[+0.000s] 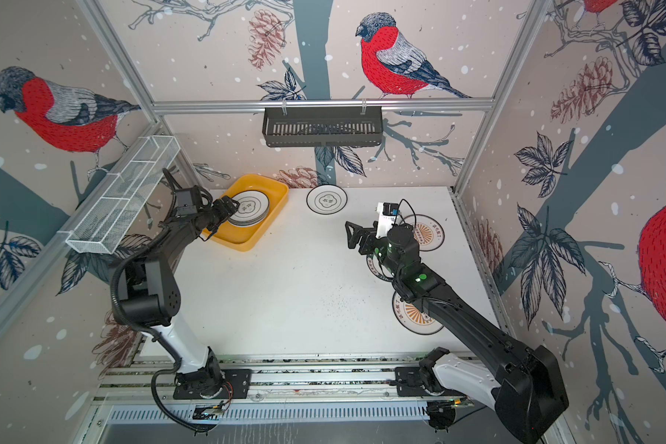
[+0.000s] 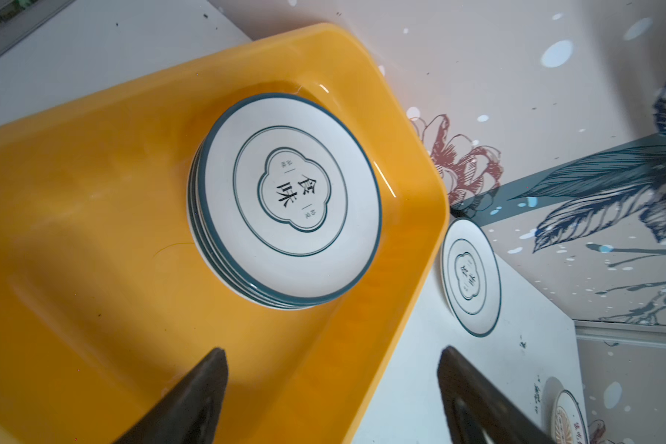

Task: Place the plates into the plastic bin on the countertop
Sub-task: 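Raise the left gripper out of the bin toward the loose white plate, then lower the left gripper to the white plate's edge while the right gripper approaches then withdraws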

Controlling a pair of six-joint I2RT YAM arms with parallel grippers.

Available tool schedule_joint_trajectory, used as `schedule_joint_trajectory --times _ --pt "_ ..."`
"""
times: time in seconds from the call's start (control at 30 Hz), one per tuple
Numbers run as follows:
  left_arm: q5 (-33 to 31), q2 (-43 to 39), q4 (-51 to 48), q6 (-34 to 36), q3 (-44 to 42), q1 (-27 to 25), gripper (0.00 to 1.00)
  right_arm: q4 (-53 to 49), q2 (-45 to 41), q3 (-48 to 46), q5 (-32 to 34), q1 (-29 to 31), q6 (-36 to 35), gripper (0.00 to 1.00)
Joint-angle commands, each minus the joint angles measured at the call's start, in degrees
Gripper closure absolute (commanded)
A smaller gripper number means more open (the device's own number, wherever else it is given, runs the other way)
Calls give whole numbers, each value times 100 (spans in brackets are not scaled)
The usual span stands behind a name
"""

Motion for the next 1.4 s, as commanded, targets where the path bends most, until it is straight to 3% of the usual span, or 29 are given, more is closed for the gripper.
schedule_joint_trajectory --times 0.0,0.37,0.63,0.77,0.97,1.37 --pt "441 -444 845 54 -333 4 4 49 -15 10 108 -7 -39 0" --pt "1366 -1950 1599 151 -1488 -377 4 -12 410 204 176 -8 522 0" --pt "1639 -2353 2013 -40 -1875 -643 4 -17 1238 646 141 1 980 0" --pt "1679 -2308 1877 133 -1938 -917 4 38 1631 873 39 1 1030 0" --pt "2115 -1989 2462 -427 -2145 -1004 4 17 2100 1203 37 -39 1017 0" --pt "2116 -1777 2359 -359 -2127 -1288 4 266 2884 1528 -515 -394 1420 0"
